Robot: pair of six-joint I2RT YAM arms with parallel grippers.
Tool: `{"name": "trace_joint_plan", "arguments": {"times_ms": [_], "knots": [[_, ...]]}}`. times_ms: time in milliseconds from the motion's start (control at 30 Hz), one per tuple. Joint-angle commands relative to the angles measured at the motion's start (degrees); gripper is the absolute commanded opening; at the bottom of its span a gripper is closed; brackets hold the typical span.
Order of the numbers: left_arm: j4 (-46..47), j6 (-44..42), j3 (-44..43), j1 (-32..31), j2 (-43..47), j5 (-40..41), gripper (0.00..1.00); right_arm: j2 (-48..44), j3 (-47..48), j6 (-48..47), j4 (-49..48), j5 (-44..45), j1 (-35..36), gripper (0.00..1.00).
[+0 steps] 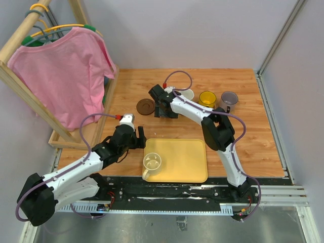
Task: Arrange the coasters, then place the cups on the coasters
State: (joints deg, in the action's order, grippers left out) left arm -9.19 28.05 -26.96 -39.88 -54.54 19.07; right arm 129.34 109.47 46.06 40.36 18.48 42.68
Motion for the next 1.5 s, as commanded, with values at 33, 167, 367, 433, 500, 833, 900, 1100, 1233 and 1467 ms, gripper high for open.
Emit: {"name": "trace_joint_plan", "arguments": {"times_ms": [33, 167, 367, 433, 500, 833, 900, 1100, 1233, 1467], "knots": [[0.14, -0.62, -0.18, 0.33, 3.46, -1.93, 0.82, -7.35, -5.18, -0.53, -0.98, 0.82, 0.55, 0.76], [-0.40, -0.52, 0.55, 0.31, 6.37, -4.08, 0.85, -11.25, -8.17, -2.11, -1.79, 1.80, 1.79, 0.87], [-2.28, 0.08, 1.90, 0.33, 16.32, -7.44, 0.96, -18.57, -12.03, -5.48, -3.14, 2.39, 4.37, 0.99], [-4.04, -0.05, 1.72, 0.03, 19.90, -7.57, 0.97, -21.91, -13.73, -6.64, -3.57, 3.08, 5.04, 0.99], [-5.64, 0.34, 0.86, -0.90, 23.00, -6.90, 0.99, -25.50, -15.96, -8.30, -5.01, 4.54, 5.98, 0.98], [-7.43, 2.12, -2.32, -14.28, 19.91, 0.24, 1.00, -45.69, -31.36, -12.63, -12.35, 13.17, 7.10, 0.98], [-7.69, 2.80, -2.90, -18.38, 18.46, 2.46, 1.00, -51.14, -35.00, -13.46, -13.86, 15.49, 7.01, 0.98], [-14.58, 6.24, -5.25, -25.29, 14.52, 8.77, 1.00, -65.63, -45.98, -16.46, -20.21, 21.46, 6.98, 0.98], [-19.29, 9.80, -6.84, -28.98, 13.86, 8.96, 1.00, -73.23, -51.45, -17.39, -22.83, 24.92, 6.99, 0.99], [-28.39, 18.14, -9.79, -32.80, 9.67, 7.66, 1.00, -79.22, -55.79, -18.25, -23.64, 27.36, 7.03, 0.99]]}}
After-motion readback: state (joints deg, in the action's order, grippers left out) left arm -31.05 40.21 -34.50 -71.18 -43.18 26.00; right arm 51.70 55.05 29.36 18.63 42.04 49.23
